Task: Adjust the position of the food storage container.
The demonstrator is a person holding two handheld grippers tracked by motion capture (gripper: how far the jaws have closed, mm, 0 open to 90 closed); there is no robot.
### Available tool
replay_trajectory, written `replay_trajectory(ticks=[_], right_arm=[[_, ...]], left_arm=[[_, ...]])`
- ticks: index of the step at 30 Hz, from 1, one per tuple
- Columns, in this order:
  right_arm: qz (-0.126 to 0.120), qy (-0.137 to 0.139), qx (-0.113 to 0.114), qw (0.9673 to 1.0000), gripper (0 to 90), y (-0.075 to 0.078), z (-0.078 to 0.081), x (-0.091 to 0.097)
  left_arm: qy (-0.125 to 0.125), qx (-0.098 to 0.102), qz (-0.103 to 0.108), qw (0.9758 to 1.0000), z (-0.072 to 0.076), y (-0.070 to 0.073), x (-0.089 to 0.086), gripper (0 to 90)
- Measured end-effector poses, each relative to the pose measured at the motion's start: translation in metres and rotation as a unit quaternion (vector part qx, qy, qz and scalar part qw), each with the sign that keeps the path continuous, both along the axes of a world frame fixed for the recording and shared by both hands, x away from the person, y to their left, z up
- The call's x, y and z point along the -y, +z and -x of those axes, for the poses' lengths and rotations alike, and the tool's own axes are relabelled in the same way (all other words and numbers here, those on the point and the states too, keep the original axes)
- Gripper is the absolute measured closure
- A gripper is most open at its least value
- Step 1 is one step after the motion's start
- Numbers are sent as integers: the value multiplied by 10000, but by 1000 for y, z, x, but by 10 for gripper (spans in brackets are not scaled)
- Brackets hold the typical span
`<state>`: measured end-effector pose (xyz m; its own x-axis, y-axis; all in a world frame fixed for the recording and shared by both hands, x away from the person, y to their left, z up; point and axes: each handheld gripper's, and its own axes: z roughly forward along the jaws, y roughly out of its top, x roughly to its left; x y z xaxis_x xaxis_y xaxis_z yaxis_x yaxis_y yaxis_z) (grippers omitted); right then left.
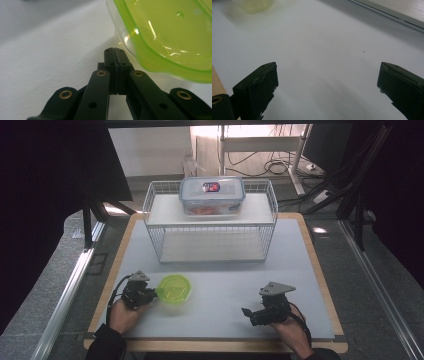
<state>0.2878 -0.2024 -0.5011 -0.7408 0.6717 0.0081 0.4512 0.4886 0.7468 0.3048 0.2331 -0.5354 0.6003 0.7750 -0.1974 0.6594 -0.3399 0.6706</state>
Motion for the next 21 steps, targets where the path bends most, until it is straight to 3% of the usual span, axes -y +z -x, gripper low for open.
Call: replay_trajectory(ticks=[14, 21], right_arm=[[28, -19, 2, 10000, 30, -1, 0, -1], [20, -33, -29, 10000, 30, -1, -1, 0]], left_arm=[[-402, -74, -100, 9991, 9, -2, 48, 899], [-704, 58, -157, 9974, 16, -1, 79, 896]])
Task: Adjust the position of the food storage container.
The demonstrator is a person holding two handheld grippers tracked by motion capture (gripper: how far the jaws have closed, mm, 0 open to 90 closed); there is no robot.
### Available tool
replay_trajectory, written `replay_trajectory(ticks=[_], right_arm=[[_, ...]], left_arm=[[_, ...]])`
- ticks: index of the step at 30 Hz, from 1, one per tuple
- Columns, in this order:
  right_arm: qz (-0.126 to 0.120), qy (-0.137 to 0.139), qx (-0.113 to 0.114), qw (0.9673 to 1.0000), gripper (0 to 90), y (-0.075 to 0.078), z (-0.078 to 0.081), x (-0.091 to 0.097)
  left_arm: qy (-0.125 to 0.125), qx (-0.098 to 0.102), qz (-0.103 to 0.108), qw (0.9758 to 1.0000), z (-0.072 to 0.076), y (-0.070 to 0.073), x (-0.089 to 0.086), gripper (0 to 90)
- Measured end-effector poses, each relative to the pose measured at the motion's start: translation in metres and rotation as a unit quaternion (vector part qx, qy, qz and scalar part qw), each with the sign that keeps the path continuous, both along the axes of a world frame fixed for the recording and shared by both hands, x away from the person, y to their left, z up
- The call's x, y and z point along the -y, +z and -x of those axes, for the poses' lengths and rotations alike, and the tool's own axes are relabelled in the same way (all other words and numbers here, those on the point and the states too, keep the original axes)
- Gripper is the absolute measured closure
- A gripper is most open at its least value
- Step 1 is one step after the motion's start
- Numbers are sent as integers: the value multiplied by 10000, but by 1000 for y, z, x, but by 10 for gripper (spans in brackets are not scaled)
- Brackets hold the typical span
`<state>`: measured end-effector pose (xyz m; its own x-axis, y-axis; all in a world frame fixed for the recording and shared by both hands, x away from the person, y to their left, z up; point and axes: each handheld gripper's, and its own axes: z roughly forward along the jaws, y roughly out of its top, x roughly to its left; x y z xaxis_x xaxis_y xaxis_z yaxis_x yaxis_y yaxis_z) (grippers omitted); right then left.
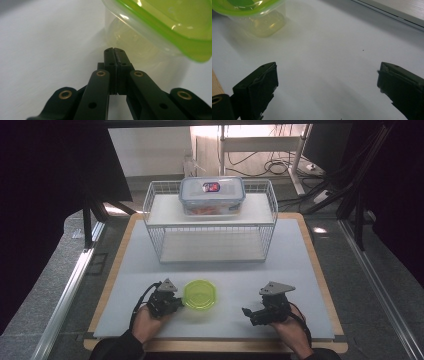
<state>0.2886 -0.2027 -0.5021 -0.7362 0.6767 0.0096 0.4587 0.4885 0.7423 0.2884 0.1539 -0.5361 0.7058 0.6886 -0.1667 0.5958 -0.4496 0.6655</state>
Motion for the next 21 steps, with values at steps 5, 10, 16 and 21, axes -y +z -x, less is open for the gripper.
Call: replay_trajectory(ticks=[5, 10, 16, 21], right_arm=[[6, -37, -16, 10000, 30, -1, -2, 2], [-23, -79, -31, 10000, 30, -1, -3, 5], [-11, -73, -53, 10000, 30, -2, -3, 5], [-96, -109, -65, 9999, 30, -1, -4, 7]], left_arm=[[-223, 13, 68, 9997, 6, 0, 21, 888], [-352, 24, 106, 9993, 9, -1, 35, 880], [-346, 158, 6, 9993, 10, 0, 39, 845], [-244, 328, -88, 9991, 12, 6, 30, 676]])
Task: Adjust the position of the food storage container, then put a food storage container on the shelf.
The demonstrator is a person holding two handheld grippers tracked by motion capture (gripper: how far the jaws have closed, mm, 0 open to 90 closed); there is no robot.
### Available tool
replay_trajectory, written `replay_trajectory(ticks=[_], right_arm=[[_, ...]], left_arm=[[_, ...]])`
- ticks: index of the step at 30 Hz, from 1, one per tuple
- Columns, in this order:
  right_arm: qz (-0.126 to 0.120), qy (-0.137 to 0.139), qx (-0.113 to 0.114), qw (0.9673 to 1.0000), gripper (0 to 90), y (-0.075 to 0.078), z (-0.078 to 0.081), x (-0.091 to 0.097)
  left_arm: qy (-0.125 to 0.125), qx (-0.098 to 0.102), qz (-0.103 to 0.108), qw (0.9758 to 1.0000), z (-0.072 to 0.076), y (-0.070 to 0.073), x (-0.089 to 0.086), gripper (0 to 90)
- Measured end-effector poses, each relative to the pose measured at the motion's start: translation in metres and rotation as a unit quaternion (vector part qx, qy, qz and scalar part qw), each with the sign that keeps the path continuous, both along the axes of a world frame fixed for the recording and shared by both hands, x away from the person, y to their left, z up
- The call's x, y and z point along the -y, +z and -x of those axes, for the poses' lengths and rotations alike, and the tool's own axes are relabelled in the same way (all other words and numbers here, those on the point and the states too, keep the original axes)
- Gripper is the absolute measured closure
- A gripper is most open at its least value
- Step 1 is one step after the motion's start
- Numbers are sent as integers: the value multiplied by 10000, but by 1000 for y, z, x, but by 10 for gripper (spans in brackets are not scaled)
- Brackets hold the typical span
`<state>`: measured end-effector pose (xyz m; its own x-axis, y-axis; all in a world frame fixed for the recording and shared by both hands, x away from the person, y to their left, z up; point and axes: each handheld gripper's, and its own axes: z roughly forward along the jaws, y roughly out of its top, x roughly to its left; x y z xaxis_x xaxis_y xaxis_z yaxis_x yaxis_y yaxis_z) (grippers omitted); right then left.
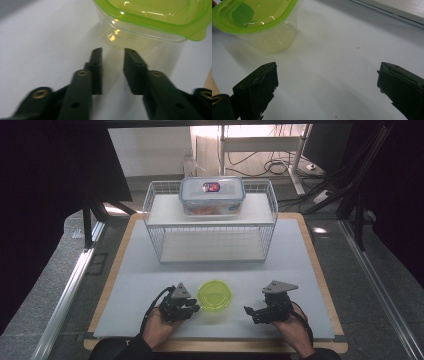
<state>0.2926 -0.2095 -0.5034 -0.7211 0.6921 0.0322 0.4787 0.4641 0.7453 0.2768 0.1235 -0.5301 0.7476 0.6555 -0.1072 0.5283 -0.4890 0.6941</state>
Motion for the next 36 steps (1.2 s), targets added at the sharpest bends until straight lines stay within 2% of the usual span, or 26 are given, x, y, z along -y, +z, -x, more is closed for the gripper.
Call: replay_trajectory(ticks=[3, 6, 11, 16, 20, 23, 28, 32, 34, 36], right_arm=[[-128, -12, -8, 9999, 30, 1, 0, 1], [-228, -58, 3, 9997, 30, 3, 0, 1], [-340, -133, 29, 9993, 29, 4, 0, 3], [-397, -142, 34, 9991, 29, 4, 0, 3], [-424, -127, 42, 9990, 29, 4, 0, 2], [-436, -107, 37, 9990, 29, 3, -1, 2], [-432, -109, 6, 9990, 29, 2, -1, 1], [-516, -168, -18, 9985, 24, 3, -2, 0], [-606, -255, -133, 9977, 24, 5, -3, -1], [-586, -220, -233, 9978, 25, 5, -4, -2]], left_arm=[[57, 174, -48, 9998, 4, 5, -6, 548], [135, 252, -1, 9996, 7, 8, -13, 437], [242, 527, 32, 9983, 14, 13, -25, 276], [239, 580, 138, 9979, 22, 13, -37, 177], [279, 642, -49, 9975, 27, 10, -43, 77], [346, 651, -178, 9971, 29, 6, -48, 52], [455, 679, -54, 9966, 28, 6, -54, 38], [446, 725, -98, 9963, 28, 6, -54, 37], [445, 695, -109, 9965, 28, 5, -54, 38], [424, 643, -89, 9970, 27, 4, -54, 39]])
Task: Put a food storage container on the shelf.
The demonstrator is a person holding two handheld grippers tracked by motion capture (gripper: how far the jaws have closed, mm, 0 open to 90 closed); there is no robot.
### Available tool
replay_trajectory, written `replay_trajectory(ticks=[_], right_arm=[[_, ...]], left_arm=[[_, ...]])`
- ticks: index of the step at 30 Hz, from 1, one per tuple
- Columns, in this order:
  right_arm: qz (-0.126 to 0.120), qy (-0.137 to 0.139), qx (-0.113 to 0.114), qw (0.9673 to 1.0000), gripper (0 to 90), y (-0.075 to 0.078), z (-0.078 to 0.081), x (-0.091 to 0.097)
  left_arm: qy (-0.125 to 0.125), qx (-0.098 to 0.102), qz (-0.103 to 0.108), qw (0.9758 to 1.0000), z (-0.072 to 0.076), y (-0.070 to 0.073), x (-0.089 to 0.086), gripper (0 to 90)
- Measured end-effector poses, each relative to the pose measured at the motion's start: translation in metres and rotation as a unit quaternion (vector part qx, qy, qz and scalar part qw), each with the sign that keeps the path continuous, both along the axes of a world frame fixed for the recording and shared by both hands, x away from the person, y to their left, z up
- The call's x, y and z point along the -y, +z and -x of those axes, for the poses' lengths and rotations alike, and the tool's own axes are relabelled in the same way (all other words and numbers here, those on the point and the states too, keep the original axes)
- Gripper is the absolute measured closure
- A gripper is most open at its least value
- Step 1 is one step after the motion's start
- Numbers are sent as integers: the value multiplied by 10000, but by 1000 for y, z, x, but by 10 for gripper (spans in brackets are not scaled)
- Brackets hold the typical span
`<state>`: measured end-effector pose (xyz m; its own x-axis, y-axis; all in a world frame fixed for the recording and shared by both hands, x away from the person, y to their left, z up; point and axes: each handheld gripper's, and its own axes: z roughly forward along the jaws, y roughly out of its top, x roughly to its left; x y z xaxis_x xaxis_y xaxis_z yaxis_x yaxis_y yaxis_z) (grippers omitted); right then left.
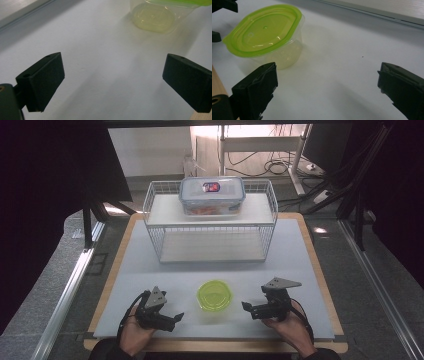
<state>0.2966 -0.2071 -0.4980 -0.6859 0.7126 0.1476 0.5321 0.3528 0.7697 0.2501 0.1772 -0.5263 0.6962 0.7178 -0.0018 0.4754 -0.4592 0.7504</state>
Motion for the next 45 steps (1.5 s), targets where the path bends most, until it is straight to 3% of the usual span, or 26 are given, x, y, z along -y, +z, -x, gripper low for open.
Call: replay_trajectory(ticks=[10, 19, 29, 35, 45], right_arm=[[-55, 231, -248, 9994, 117, 11, -8, -6], [-181, 368, -169, 9990, 286, 21, -17, -10], [-276, 468, -323, 9980, 342, 22, -31, -22], [-388, 604, -650, 9953, 378, 21, -41, -33], [-525, 746, -1080, 9900, 548, 14, -56, -48]], left_arm=[[-54, 35, -37, 10000, 0, -1, 2, 44], [-88, 77, -57, 9999, 1, 0, 2, 48], [-134, 91, -97, 9998, 1, -1, 4, 49], [-109, 127, -81, 9998, 1, 0, 3, 49], [-123, 141, -111, 9998, 1, 0, 3, 51]])
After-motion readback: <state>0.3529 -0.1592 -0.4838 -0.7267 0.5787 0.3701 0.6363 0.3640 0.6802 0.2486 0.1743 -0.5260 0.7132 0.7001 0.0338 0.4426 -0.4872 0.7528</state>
